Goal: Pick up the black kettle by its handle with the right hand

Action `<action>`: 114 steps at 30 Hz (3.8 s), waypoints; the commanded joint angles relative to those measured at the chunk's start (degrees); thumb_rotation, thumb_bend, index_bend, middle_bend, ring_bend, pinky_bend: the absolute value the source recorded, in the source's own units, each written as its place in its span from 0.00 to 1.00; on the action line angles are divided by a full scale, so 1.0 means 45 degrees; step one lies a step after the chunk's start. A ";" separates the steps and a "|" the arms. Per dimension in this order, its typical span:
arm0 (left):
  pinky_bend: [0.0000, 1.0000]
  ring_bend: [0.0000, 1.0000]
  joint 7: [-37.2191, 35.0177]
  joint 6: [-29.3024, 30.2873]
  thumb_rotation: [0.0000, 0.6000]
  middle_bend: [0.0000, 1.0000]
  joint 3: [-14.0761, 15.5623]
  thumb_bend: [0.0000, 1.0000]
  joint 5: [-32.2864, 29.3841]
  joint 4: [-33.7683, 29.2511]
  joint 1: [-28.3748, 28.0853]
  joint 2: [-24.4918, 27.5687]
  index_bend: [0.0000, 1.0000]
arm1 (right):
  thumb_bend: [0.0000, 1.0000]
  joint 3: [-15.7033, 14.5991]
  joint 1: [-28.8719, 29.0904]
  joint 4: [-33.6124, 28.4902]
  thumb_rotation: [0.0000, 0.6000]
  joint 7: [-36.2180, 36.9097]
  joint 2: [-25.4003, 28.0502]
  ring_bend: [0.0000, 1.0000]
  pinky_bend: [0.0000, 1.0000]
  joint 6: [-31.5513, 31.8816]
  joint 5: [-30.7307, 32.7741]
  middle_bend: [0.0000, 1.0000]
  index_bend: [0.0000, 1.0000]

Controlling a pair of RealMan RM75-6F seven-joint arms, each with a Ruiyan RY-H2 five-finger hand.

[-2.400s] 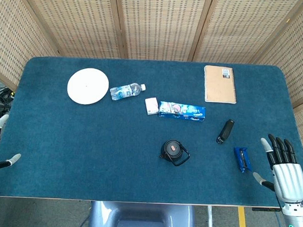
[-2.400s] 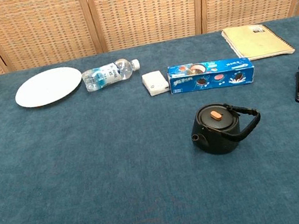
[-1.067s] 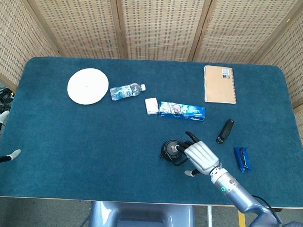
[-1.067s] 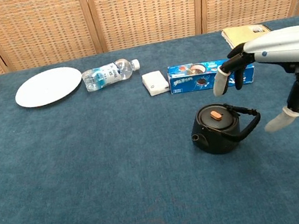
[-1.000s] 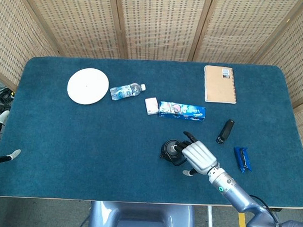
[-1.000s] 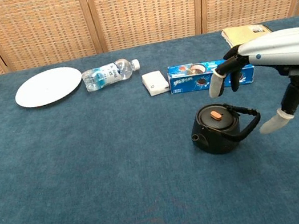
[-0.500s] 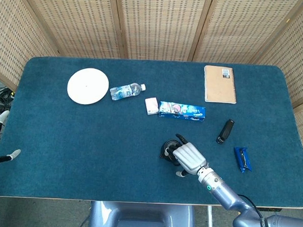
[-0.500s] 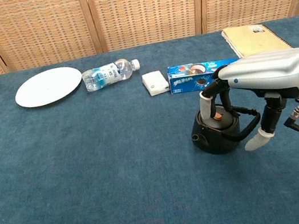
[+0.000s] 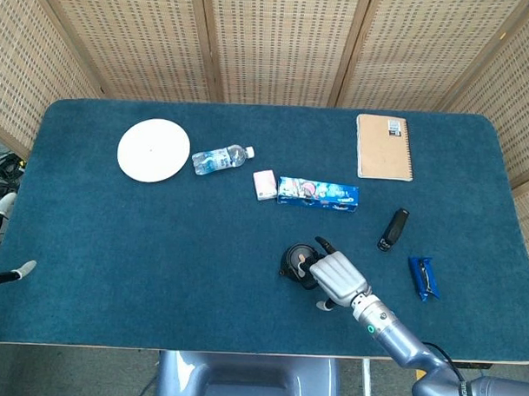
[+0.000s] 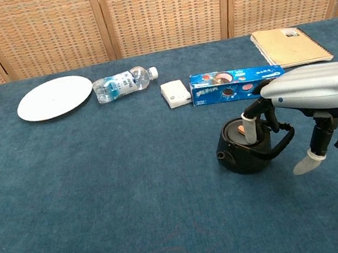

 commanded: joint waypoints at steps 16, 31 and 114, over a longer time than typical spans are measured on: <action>0.00 0.00 -0.0314 -0.0044 1.00 0.00 0.0021 0.00 0.0062 0.0028 -0.0015 0.0049 0.00 | 0.00 -0.0622 0.0043 0.0286 1.00 -0.0374 -0.0041 0.48 0.00 0.0076 -0.0529 0.49 0.43; 0.00 0.00 -0.0426 -0.0011 1.00 0.00 0.0010 0.00 0.0055 0.0060 -0.0007 0.0068 0.00 | 0.00 -0.0902 0.0216 0.0667 1.00 -0.0777 -0.0374 0.48 0.00 -0.0177 -0.0565 0.50 0.45; 0.00 0.00 -0.0901 0.0037 1.00 0.00 -0.0079 0.00 -0.0095 0.0179 0.0051 0.0154 0.00 | 0.00 0.1843 0.0380 -0.1441 0.48 -0.3404 -0.1746 0.99 0.01 0.3777 0.4778 1.00 1.00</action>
